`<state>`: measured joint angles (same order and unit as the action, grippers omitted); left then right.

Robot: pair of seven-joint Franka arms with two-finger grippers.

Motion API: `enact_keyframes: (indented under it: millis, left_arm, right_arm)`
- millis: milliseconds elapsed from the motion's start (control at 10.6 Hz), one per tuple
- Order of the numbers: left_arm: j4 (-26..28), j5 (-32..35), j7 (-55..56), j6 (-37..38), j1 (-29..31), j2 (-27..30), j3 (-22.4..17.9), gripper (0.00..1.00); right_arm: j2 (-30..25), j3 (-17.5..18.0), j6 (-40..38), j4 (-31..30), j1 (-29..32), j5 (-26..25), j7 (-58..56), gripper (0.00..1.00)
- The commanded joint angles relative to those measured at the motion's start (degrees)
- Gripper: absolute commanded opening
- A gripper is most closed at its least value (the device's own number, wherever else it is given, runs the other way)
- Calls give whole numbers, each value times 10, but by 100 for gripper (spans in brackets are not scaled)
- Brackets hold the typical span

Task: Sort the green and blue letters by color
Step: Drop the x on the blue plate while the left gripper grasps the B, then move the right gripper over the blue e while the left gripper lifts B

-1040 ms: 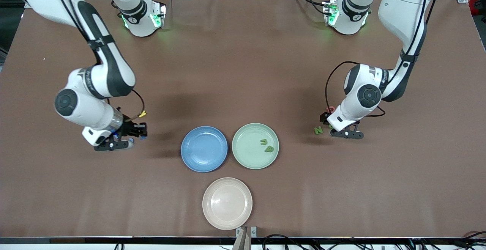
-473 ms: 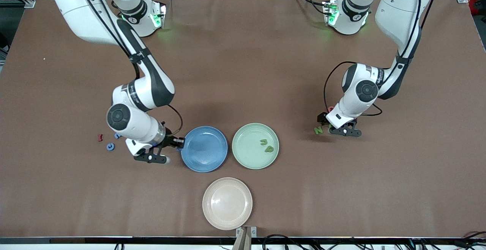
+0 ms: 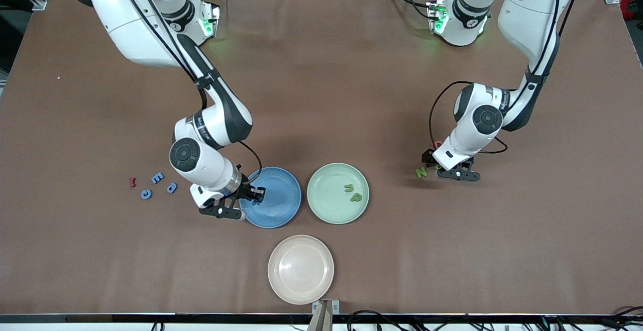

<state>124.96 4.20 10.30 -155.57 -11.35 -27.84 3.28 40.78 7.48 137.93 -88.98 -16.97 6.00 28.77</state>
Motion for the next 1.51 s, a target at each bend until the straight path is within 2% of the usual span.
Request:
enact_keyframes:
  millis: [0, 284, 378, 473, 757, 1135, 1419]
  left_arm:
    - [13, 13, 7, -4, 6, 15, 8, 100]
    - [17, 13, 14, -4, 5, 15, 9, 100]
    - [18, 13, 14, -4, 6, 15, 9, 93]
    - [20, 12, 14, -4, 8, 16, 9, 1]
    - [20, 12, 23, -4, 7, 23, 10, 0]
    - [13, 9, 51, -4, 1, 25, 12, 0]
    - [-12, 4, 95, -4, 5, 25, 35, 0]
  right_arm:
    - [11, -7, -1, 20, -12, 4, 29, 100]
    - [3, -12, -10, 19, -1, 0, -16, 100]
    - [0, -20, -24, 16, 6, -1, -63, 100]
    - [-4, -22, -47, 16, 20, -4, -119, 100]
    - [-38, -26, -85, -14, 82, -54, -255, 100]
    - [-74, -26, -75, -78, 150, -64, -393, 100]
    - [-97, -26, 24, -175, 185, -64, -422, 100]
